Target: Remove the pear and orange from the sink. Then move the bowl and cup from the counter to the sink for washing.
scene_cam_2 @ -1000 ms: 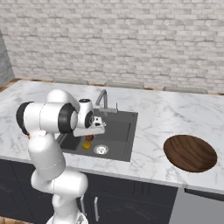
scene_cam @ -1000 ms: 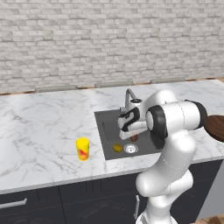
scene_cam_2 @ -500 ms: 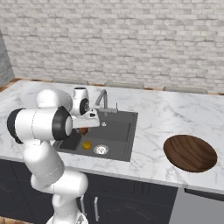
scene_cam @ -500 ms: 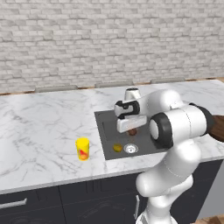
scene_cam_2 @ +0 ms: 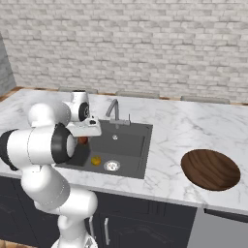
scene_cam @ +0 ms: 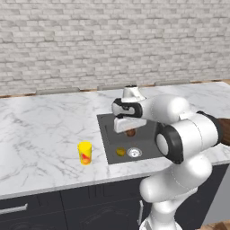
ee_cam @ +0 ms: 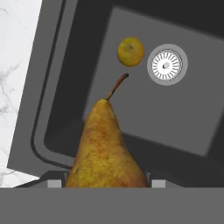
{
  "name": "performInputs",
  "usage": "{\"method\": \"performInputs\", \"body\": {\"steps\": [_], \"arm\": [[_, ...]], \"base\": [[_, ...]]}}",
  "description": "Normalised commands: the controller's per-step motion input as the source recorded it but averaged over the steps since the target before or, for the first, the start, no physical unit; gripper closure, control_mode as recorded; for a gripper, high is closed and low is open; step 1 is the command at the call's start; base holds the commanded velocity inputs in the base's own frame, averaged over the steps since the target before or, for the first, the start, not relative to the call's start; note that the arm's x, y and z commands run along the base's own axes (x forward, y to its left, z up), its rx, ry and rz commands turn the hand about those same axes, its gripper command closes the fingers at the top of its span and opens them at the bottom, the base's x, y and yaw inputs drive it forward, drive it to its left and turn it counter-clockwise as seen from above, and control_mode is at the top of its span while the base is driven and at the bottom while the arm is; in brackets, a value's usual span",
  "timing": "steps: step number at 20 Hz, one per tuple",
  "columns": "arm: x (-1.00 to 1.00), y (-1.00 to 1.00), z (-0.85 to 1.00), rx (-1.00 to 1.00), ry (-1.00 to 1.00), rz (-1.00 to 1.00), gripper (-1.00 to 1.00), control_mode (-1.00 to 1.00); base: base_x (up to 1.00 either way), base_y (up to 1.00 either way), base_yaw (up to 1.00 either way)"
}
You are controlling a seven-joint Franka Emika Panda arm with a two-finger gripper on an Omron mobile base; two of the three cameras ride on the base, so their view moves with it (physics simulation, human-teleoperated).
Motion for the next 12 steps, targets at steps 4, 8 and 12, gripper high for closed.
{"method": "performInputs", "body": {"steps": [4, 8, 12], "arm": [[0.02, 0.37, 0.26, 0.03, 0.00, -0.02, 1.00, -1.00], [0.05, 0.31, 0.26, 0.07, -0.02, 0.00, 1.00, -1.00], [0.10, 0.33, 0.22, 0.05, -0.02, 0.00, 1.00, -1.00]], "base": [[0.00, 0.00, 0.00], [0.00, 0.00, 0.00], [0.00, 0.00, 0.00]]}}
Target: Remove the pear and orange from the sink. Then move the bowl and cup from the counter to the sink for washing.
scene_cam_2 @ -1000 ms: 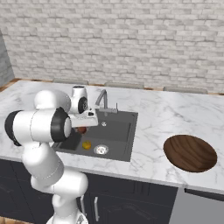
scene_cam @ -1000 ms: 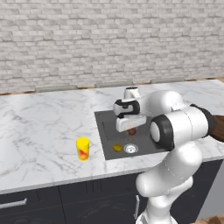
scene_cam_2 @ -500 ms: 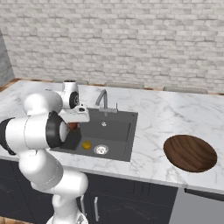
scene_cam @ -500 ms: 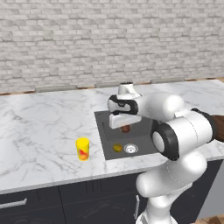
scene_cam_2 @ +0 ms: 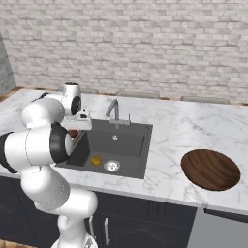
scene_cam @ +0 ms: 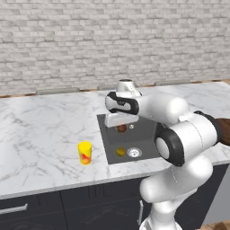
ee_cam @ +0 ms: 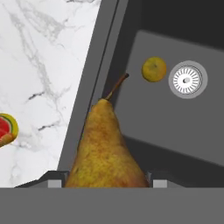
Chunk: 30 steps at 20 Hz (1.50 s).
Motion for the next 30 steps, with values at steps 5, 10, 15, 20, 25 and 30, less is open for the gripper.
{"method": "performInputs", "body": {"steps": [5, 10, 15, 20, 25, 30], "arm": [[0.21, 0.24, 0.13, 0.06, 0.00, 0.00, 1.00, -1.00], [0.21, 0.29, 0.00, 0.04, 0.00, 0.03, 1.00, -1.00], [0.30, 0.18, 0.00, 0.06, -0.03, 0.08, 1.00, -1.00], [0.39, 0.18, -0.03, 0.06, -0.02, 0.09, 1.00, -1.00], [0.36, 0.26, -0.08, 0.04, 0.00, 0.05, 1.00, -1.00], [0.28, 0.29, -0.12, 0.05, 0.00, 0.05, 1.00, -1.00]], "base": [[0.00, 0.00, 0.00], [0.00, 0.00, 0.00], [0.00, 0.00, 0.00], [0.00, 0.00, 0.00], [0.00, 0.00, 0.00], [0.00, 0.00, 0.00]]}}
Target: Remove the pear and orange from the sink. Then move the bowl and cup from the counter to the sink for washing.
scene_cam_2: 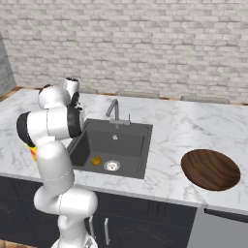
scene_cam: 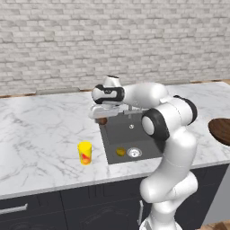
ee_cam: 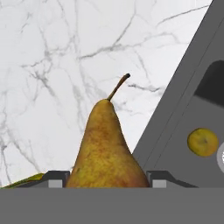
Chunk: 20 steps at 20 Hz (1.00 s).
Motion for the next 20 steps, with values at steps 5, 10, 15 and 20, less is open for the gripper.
{"method": "performInputs", "body": {"steps": [5, 10, 15, 20], "arm": [[0.25, 0.26, -0.19, 0.01, 0.00, 0.01, 1.00, -1.00], [0.25, 0.24, -0.24, 0.00, 0.00, 0.00, 1.00, -1.00], [0.33, 0.15, -0.24, 0.01, 0.10, 0.00, 1.00, -1.00], [0.16, 0.18, -0.22, 0.12, 0.15, 0.01, 1.00, -1.00]], "base": [[0.00, 0.00, 0.00], [0.00, 0.00, 0.00], [0.00, 0.00, 0.00], [0.00, 0.00, 0.00]]}}
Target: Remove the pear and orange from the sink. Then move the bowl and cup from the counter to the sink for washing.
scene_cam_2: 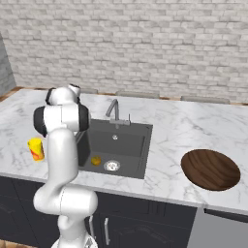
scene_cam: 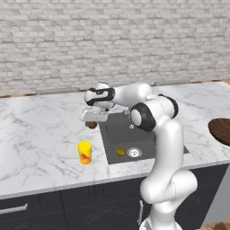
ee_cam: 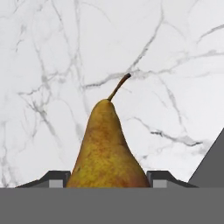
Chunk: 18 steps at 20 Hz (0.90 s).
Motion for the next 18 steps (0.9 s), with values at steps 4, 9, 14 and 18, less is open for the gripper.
{"method": "performInputs", "body": {"steps": [4, 9, 14, 18], "arm": [[0.14, 0.16, -0.19, 0.10, 0.09, 0.00, 1.00, -1.00], [0.07, 0.14, -0.16, 0.02, 0.03, 0.00, 1.00, -1.00], [0.02, 0.16, -0.17, 0.00, 0.00, 0.00, 1.00, -1.00], [0.00, 0.16, -0.18, 0.00, 0.00, 0.00, 1.00, -1.00]], "base": [[0.00, 0.00, 0.00], [0.00, 0.00, 0.00], [0.00, 0.00, 0.00], [0.00, 0.00, 0.00]]}}
